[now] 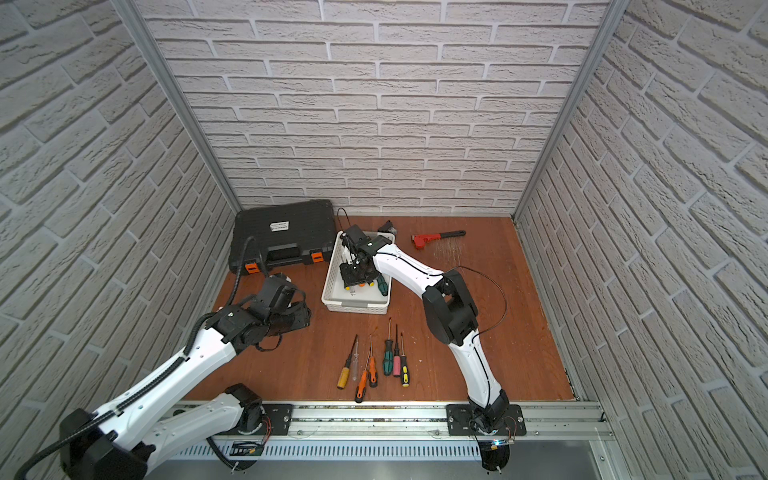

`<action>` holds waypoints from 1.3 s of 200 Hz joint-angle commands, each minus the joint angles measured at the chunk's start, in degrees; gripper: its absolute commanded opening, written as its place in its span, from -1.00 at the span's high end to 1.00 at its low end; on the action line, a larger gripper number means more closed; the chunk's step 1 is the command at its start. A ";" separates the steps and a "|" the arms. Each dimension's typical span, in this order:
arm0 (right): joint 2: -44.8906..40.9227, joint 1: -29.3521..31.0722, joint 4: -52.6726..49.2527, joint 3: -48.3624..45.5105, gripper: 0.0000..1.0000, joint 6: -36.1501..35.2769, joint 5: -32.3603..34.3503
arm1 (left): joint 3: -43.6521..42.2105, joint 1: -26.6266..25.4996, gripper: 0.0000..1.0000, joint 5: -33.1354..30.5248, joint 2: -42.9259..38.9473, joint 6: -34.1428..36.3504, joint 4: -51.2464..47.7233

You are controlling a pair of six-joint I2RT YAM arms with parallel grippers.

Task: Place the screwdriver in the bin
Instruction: 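Lift the clear screwdriver with the right gripper and lower it into the bin, then open the right gripper and withdraw while the left gripper grasps the yellow-handled screwdriver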

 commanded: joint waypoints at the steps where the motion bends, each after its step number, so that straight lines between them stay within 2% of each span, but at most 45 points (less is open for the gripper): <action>1: 1.04 -0.88 2.87 2.88 0.89 0.55 -0.47 | -0.57 0.51 -0.13 -0.36 -0.88 0.18 -0.45; 77: 4.50 -2.12 3.18 3.01 0.88 0.54 -1.14 | -0.10 1.09 -0.13 0.58 1.33 0.50 0.62; 150: 4.64 -2.12 3.73 3.02 0.38 -0.62 -2.18 | 1.86 1.36 -0.17 2.99 4.33 1.97 -1.11; 179: 3.43 -2.14 3.73 3.03 0.33 -0.57 -1.57 | 0.59 1.20 -0.16 5.57 3.31 1.14 -1.93; 223: -4.20 -1.87 2.86 1.78 0.30 -1.54 -1.70 | -2.99 -2.44 -0.15 9.07 -0.21 0.27 -2.34; 245: -11.58 -1.05 5.36 -4.23 0.30 -1.96 -1.59 | -5.89 -6.17 -0.12 12.35 -1.73 -1.22 0.81; 260: -18.16 -0.39 7.82 -10.35 0.31 -2.67 -0.85 | -8.31 -10.57 -0.10 14.03 -2.13 -2.69 4.65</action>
